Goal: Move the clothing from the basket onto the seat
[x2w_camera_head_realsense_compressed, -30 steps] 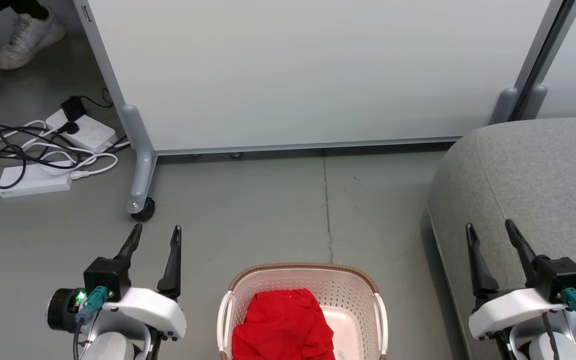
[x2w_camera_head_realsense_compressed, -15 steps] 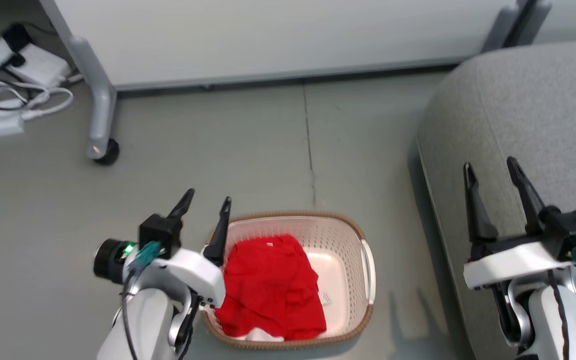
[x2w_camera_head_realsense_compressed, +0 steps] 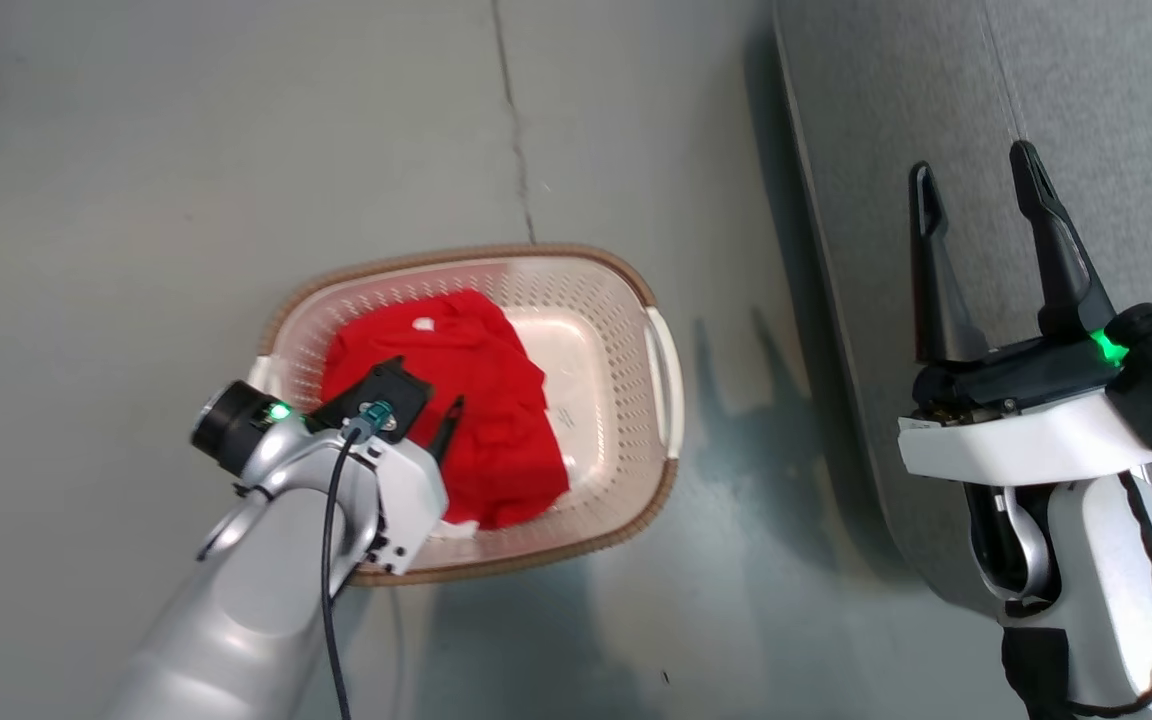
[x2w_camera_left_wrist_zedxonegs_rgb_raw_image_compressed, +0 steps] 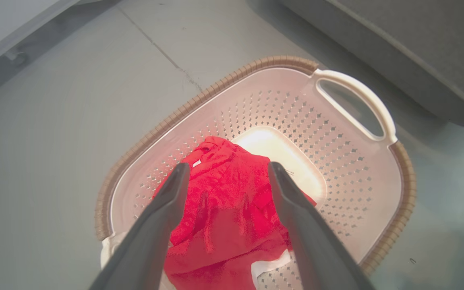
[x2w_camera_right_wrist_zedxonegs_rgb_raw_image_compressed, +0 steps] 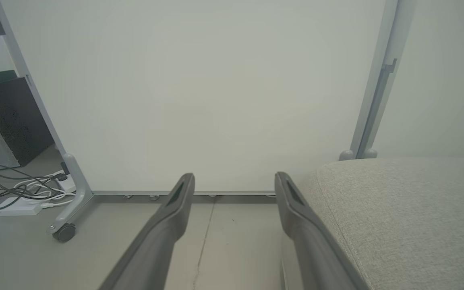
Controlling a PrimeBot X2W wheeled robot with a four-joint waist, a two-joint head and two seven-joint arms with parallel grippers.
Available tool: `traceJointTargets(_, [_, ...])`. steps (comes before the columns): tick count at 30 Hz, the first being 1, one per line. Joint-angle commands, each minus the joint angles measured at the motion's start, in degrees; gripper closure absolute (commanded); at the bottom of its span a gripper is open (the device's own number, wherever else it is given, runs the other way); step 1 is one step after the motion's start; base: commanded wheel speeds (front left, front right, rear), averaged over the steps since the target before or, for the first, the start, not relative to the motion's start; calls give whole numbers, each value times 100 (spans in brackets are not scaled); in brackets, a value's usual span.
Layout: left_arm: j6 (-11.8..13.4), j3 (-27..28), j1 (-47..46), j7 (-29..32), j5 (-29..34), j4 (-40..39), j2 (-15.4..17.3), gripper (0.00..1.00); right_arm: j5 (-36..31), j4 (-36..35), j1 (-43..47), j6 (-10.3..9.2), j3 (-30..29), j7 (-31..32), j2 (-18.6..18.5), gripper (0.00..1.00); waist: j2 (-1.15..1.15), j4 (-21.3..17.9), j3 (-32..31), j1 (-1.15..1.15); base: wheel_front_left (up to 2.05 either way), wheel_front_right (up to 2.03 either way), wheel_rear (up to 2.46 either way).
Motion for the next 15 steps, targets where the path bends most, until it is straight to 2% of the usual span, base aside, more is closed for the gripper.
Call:
traceJointTargets(1, [-18, -83, -228, 46, 119, 171, 134, 0, 72, -121, -114, 9, 29, -43, 18, 0, 0, -637, 757, 0, 0, 0, 0])
traceJointTargets(9, [-21, -549, -1022, 369, 659, 1055, 646, 0, 747, -548, -216, 8, 180, -43, 18, 0, 0, -1247, 1511, 0, 0, 0, 0])
traceJointTargets(15, [117, -660, -1459, 624, 801, 1463, 1041, 0, 1125, -680, -264, 8, 307, -44, 17, 0, 0, -1548, 1851, 0, 0, 0, 0])
